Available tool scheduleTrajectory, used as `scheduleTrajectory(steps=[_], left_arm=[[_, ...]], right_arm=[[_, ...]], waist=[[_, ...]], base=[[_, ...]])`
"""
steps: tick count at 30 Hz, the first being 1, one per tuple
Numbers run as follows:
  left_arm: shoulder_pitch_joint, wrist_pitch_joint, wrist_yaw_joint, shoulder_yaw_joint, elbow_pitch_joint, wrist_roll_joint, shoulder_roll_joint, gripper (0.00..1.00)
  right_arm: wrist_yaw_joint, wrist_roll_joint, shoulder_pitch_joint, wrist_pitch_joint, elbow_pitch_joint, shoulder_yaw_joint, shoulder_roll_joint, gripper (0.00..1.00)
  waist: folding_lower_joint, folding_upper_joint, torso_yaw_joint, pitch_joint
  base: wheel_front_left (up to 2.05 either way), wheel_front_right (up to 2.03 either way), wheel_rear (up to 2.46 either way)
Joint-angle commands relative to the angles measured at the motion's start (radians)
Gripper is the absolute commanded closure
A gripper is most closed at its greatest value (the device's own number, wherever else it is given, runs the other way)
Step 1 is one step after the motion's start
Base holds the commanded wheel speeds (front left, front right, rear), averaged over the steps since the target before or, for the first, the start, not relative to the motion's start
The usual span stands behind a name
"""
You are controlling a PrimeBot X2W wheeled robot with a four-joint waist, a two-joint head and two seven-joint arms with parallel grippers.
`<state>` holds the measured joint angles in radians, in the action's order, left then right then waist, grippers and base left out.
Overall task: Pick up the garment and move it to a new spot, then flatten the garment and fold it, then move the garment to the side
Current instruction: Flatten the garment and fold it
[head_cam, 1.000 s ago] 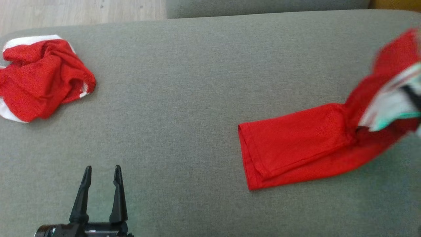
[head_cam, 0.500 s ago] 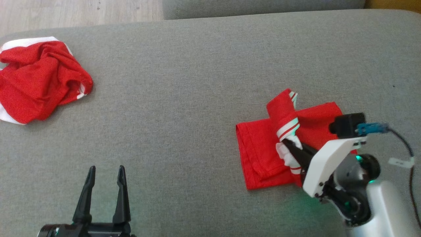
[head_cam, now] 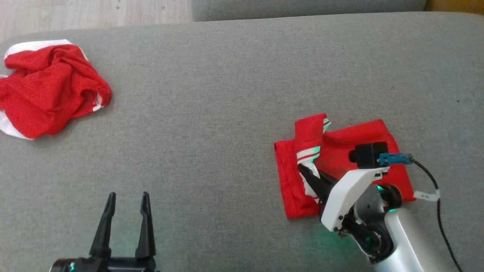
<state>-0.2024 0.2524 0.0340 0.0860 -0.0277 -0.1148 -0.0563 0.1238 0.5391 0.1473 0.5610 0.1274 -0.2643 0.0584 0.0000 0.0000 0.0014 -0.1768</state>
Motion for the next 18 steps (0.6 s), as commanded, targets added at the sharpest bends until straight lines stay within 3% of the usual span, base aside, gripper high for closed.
scheduleTrajectory(steps=[1, 3, 12, 15, 18], left_arm=[[0.023, 0.009, -0.007, -0.024, -0.023, -0.007, 0.006, 0.00], [0.021, 0.009, -0.010, -0.021, -0.022, -0.010, 0.006, 0.00], [0.013, 0.009, -0.017, -0.027, -0.024, -0.012, 0.006, 0.00], [0.005, 0.009, -0.022, -0.033, -0.028, -0.013, 0.006, 0.00], [-0.004, 0.009, -0.026, -0.040, -0.035, -0.014, 0.006, 0.00]], right_arm=[[0.007, 0.012, 0.041, -0.017, -0.030, -0.031, -0.008, 0.96], [0.007, 0.020, 0.048, -0.034, -0.022, -0.058, -0.008, 0.00], [0.007, 0.159, 0.046, -0.238, -0.140, -0.137, -0.008, 0.00], [0.007, 0.084, 0.026, -0.315, -0.190, -0.124, -0.008, 0.00], [0.007, -0.066, -0.006, -0.391, -0.226, -0.068, -0.008, 0.00]], waist=[[0.0000, 0.0000, 0.001, 0.001], [0.0000, 0.0000, 0.000, 0.004], [0.0000, 0.0000, -0.016, 0.020], [0.0000, 0.0000, -0.026, 0.034], [0.0000, 0.0000, -0.037, 0.047]], base=[[0.00, 0.00, 0.00], [0.00, 0.00, 0.00], [0.00, 0.00, 0.00], [0.00, 0.00, 0.00], [0.00, 0.00, 0.00]])
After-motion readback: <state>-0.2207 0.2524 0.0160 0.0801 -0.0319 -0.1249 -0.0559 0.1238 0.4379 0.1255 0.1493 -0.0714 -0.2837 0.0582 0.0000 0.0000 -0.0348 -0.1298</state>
